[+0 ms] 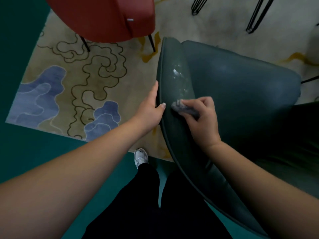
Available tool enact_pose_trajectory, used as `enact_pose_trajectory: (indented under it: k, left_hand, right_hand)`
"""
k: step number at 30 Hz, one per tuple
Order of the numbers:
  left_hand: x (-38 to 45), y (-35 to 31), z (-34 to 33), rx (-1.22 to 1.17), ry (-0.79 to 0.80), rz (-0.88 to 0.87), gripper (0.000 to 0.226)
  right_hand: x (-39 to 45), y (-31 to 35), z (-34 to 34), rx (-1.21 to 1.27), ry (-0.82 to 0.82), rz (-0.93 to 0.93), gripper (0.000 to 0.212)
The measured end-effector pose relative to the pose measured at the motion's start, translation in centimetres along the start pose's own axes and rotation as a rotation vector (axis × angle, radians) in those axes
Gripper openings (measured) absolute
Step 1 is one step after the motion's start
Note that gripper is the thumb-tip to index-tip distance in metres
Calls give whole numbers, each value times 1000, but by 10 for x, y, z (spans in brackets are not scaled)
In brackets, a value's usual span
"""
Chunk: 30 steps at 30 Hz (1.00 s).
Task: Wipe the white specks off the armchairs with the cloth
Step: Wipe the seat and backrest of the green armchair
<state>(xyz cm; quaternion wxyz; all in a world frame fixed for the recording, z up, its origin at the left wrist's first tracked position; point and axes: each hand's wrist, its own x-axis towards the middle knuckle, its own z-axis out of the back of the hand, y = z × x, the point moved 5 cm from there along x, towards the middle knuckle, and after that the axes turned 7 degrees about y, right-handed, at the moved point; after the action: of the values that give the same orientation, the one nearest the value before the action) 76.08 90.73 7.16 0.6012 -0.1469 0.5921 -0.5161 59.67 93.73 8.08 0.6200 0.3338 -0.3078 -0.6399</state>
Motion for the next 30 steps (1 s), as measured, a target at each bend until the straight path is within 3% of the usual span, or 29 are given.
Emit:
enact_pose_trajectory:
  k: [3, 11, 19, 24, 28, 30]
  left_hand:
    - [9, -6, 2, 36, -70, -30, 61]
    - [22, -13, -18, 61, -459, -56, 49]
    - [24, -9, -20, 180, -529, -26, 49]
    - [25, -8, -21, 209, -531, -17, 50]
    - [26, -8, -21, 224, -534, -14, 50]
    - [26, -8, -20, 231, -538, -21, 50]
  right_hand:
    - [1, -4, -2, 4, 14, -41, 26]
    - [39, -10, -1, 187, -66, -276, 23]
    - [54, -40, -1, 325, -143, -450, 26]
    - [85, -39, -6, 334, -109, -410, 37]
    - [59, -23, -7, 203, -13, -171, 40]
    - [48, -22, -7, 205, 19, -138, 40]
